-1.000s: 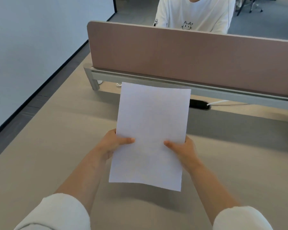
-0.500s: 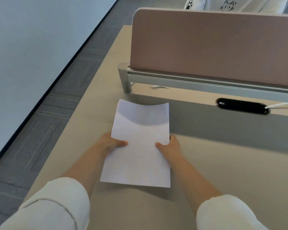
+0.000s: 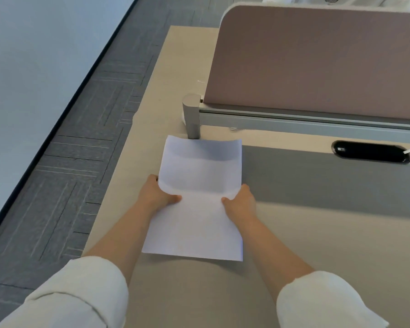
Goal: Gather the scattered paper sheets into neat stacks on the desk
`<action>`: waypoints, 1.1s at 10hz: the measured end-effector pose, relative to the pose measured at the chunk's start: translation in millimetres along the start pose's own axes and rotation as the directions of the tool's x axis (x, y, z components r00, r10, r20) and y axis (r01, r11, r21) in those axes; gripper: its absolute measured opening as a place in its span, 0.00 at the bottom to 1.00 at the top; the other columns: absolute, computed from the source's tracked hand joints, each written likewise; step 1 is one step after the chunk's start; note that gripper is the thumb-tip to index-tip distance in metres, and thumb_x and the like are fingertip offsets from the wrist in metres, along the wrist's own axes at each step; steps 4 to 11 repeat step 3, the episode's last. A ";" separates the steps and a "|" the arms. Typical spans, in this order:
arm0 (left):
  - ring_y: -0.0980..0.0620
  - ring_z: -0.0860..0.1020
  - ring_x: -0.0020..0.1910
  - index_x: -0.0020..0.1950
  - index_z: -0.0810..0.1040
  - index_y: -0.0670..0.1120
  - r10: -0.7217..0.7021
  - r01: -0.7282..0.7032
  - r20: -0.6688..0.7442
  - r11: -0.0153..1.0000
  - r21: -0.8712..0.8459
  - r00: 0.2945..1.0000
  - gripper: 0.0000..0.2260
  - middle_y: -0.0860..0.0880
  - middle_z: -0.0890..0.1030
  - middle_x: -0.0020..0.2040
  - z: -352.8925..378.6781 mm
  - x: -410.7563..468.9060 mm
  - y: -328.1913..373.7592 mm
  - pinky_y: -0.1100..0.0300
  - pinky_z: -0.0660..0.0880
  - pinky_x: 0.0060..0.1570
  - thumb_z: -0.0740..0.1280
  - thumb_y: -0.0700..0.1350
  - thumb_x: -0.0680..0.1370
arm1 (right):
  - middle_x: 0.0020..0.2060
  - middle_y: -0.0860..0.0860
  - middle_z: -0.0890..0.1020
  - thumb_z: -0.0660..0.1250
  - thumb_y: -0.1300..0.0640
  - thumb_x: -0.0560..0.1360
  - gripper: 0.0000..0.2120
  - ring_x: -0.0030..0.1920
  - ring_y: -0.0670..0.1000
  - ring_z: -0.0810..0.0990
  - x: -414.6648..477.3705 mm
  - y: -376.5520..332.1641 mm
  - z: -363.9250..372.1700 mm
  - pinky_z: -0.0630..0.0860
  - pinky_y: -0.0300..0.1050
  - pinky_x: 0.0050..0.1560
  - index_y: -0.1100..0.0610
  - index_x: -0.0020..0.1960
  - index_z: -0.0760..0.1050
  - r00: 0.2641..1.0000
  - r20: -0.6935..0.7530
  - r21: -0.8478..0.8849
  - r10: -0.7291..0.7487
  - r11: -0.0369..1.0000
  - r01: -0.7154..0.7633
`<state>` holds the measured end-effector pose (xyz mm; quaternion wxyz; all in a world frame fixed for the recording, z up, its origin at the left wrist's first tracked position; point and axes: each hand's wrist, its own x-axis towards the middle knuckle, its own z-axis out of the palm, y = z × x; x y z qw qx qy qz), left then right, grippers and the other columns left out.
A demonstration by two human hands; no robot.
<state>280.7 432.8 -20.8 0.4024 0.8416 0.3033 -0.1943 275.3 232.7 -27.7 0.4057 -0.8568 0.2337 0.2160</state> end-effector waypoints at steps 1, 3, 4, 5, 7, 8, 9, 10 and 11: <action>0.44 0.75 0.59 0.64 0.66 0.41 0.009 -0.009 -0.006 0.999 0.045 1.000 0.30 0.46 0.75 0.60 1.5 -0.4 2.9 0.55 0.71 0.48 0.76 0.44 0.67 | 0.62 0.58 0.75 0.66 0.58 0.75 0.22 0.62 0.59 0.75 0.1 -0.1 0.5 0.72 0.47 0.56 0.62 0.65 0.64 1.000 -0.007 -0.003 0.008 1.000 -0.008; 0.42 0.70 0.63 0.68 0.64 0.43 -0.009 0.017 -0.075 0.994 0.106 0.997 0.36 0.43 0.67 0.65 -0.7 -3.9 -0.6 0.52 0.72 0.58 0.77 0.50 0.66 | 0.57 0.57 0.77 0.71 0.52 0.68 0.26 0.57 0.59 0.77 3.5 3.7 -5.1 0.76 0.51 0.55 0.61 0.62 0.70 0.999 -0.041 0.047 -0.015 0.999 0.017; 0.42 0.70 0.63 0.68 0.64 0.43 -0.009 0.017 -0.075 0.994 0.106 0.997 0.36 0.43 0.67 0.65 -0.7 -3.9 -0.6 0.52 0.72 0.58 0.77 0.50 0.66 | 0.57 0.57 0.77 0.71 0.52 0.68 0.26 0.57 0.59 0.77 3.5 3.7 -5.1 0.76 0.51 0.55 0.61 0.62 0.70 0.999 -0.041 0.047 -0.015 0.999 0.017; 0.42 0.70 0.63 0.68 0.64 0.43 -0.009 0.017 -0.075 0.994 0.106 0.997 0.36 0.43 0.67 0.65 -0.7 -3.9 -0.6 0.52 0.72 0.58 0.77 0.50 0.66 | 0.57 0.57 0.77 0.71 0.52 0.68 0.26 0.57 0.59 0.77 3.5 3.7 -5.1 0.76 0.51 0.55 0.61 0.62 0.70 0.999 -0.041 0.047 -0.015 0.999 0.017; 0.42 0.70 0.63 0.68 0.64 0.43 -0.009 0.017 -0.075 0.994 0.106 0.997 0.36 0.43 0.67 0.65 -0.7 -3.9 -0.6 0.52 0.72 0.58 0.77 0.50 0.66 | 0.57 0.57 0.77 0.71 0.52 0.68 0.26 0.57 0.59 0.77 3.5 3.7 -5.1 0.76 0.51 0.55 0.61 0.62 0.70 0.999 -0.041 0.047 -0.015 0.999 0.017; 0.42 0.70 0.63 0.68 0.64 0.43 -0.009 0.017 -0.075 0.994 0.106 0.997 0.36 0.43 0.67 0.65 -0.7 -3.9 -0.6 0.52 0.72 0.58 0.77 0.50 0.66 | 0.57 0.57 0.77 0.71 0.52 0.68 0.26 0.57 0.59 0.77 3.5 3.7 -5.1 0.76 0.51 0.55 0.61 0.62 0.70 0.999 -0.041 0.047 -0.015 0.999 0.017; 0.42 0.70 0.63 0.68 0.64 0.43 -0.009 0.017 -0.075 0.994 0.106 0.997 0.36 0.43 0.67 0.65 -0.7 -3.9 -0.6 0.52 0.72 0.58 0.77 0.50 0.66 | 0.57 0.57 0.77 0.71 0.52 0.68 0.26 0.57 0.59 0.77 3.5 3.7 -5.1 0.76 0.51 0.55 0.61 0.62 0.70 0.999 -0.041 0.047 -0.015 0.999 0.017; 0.42 0.70 0.63 0.68 0.64 0.43 -0.009 0.017 -0.075 0.994 0.106 0.997 0.36 0.43 0.67 0.65 -0.7 -3.9 -0.6 0.52 0.72 0.58 0.77 0.50 0.66 | 0.57 0.57 0.77 0.71 0.52 0.68 0.26 0.57 0.59 0.77 3.5 3.7 -5.1 0.76 0.51 0.55 0.61 0.62 0.70 0.999 -0.041 0.047 -0.015 0.999 0.017; 0.42 0.70 0.63 0.68 0.64 0.43 -0.009 0.017 -0.075 0.994 0.106 0.997 0.36 0.43 0.67 0.65 -0.7 -3.9 -0.6 0.52 0.72 0.58 0.77 0.50 0.66 | 0.57 0.57 0.77 0.71 0.52 0.68 0.26 0.57 0.59 0.77 3.5 3.7 -5.1 0.76 0.51 0.55 0.61 0.62 0.70 0.999 -0.041 0.047 -0.015 0.999 0.017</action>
